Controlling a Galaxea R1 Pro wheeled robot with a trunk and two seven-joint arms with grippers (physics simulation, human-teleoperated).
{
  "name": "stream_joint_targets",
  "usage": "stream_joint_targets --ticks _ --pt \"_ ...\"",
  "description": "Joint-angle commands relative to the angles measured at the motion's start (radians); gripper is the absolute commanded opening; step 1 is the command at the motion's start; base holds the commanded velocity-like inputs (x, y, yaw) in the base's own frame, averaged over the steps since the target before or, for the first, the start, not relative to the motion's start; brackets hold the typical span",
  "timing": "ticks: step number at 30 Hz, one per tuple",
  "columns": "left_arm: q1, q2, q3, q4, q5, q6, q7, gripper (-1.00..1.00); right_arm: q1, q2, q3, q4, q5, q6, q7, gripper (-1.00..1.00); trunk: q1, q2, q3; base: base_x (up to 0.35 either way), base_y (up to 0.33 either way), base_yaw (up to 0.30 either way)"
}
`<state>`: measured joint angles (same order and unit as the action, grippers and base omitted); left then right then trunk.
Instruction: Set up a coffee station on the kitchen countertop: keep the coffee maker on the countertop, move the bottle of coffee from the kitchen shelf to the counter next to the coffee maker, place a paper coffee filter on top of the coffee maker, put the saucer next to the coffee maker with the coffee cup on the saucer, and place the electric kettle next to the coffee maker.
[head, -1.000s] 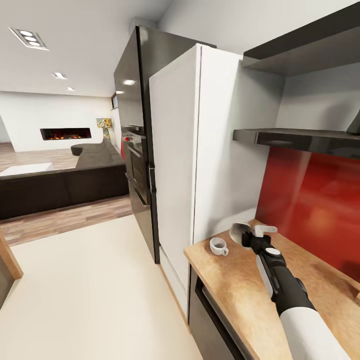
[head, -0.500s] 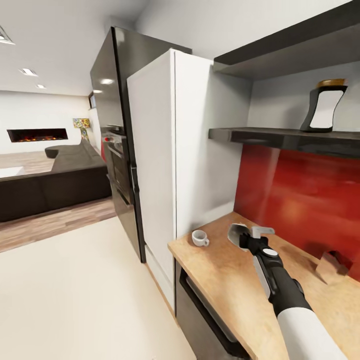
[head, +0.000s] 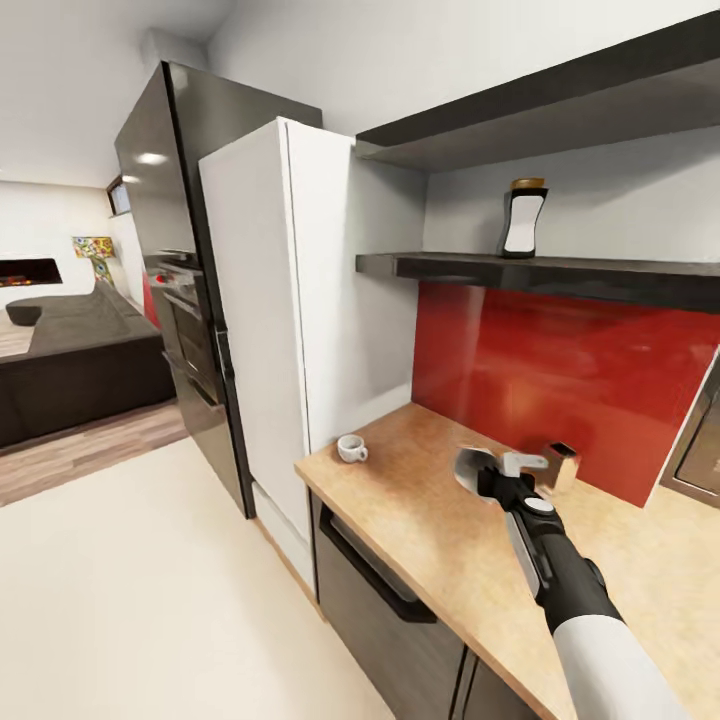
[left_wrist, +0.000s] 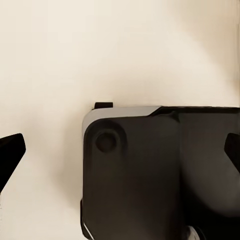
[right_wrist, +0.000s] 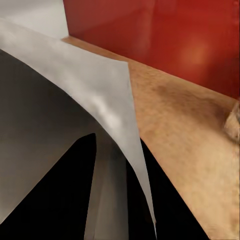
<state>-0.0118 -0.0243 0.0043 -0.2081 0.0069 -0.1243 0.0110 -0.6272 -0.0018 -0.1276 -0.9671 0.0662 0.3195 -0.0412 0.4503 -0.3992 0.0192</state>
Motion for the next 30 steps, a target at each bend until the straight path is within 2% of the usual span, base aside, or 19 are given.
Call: stream_joint_targets --ticks 1,10,30 --pt "0.000 0.000 0.000 0.001 0.001 -0.006 0.001 1.00 0.000 0.000 0.000 -0.001 0.005 0.006 0.000 -1.00 0.000 -0.001 0.000 -0.337 0.000 -0.300" --pt "0.000 0.000 0.000 0.001 0.001 -0.012 0.001 1.00 0.000 0.000 0.000 -0.003 0.004 0.006 0.000 -1.00 0.000 -0.001 0.000 -0.306 -0.078 -0.300" --pt "0.000 0.000 0.000 0.001 0.001 -0.012 0.001 1.00 0.000 0.000 0.000 -0.005 0.006 0.006 0.000 -1.00 0.000 -0.001 0.000 -0.009 -0.029 -0.300"
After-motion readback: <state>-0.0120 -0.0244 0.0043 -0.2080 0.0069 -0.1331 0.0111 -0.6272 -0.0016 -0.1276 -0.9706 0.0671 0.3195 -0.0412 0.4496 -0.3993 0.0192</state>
